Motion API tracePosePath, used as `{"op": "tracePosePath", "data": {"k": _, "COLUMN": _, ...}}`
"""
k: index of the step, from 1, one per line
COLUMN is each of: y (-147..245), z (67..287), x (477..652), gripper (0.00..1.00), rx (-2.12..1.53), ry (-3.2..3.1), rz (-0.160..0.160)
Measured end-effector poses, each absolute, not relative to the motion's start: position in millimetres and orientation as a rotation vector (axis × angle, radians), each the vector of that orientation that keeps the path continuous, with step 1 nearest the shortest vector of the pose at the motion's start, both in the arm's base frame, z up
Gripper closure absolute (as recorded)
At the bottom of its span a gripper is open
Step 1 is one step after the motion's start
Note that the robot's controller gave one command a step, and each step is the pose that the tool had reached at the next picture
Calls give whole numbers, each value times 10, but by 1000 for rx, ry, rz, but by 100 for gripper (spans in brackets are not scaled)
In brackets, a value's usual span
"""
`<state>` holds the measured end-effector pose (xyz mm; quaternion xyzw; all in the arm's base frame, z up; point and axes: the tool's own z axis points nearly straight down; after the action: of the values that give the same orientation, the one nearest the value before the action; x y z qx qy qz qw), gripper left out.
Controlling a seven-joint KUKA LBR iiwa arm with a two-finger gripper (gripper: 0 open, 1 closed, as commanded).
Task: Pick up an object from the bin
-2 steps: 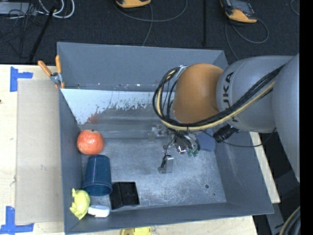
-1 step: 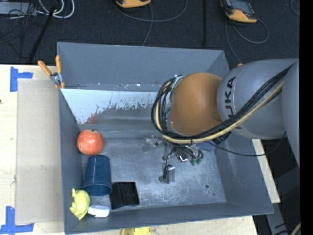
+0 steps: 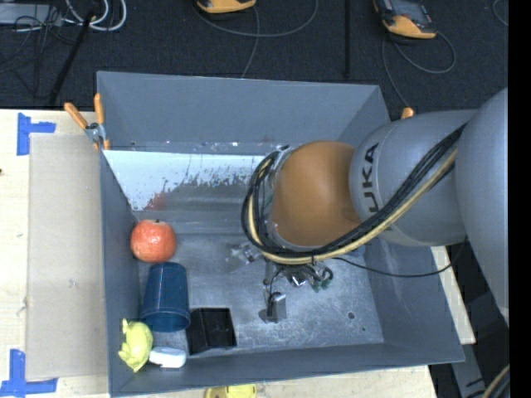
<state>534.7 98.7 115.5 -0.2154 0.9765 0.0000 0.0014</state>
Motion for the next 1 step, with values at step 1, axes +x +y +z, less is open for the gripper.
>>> {"op": "tracePosePath", "data": {"k": 1, "y": 1204, "z": 1015, "x": 5244, "gripper": 0, "rx": -347, "ry": 3125, "rz": 0}}
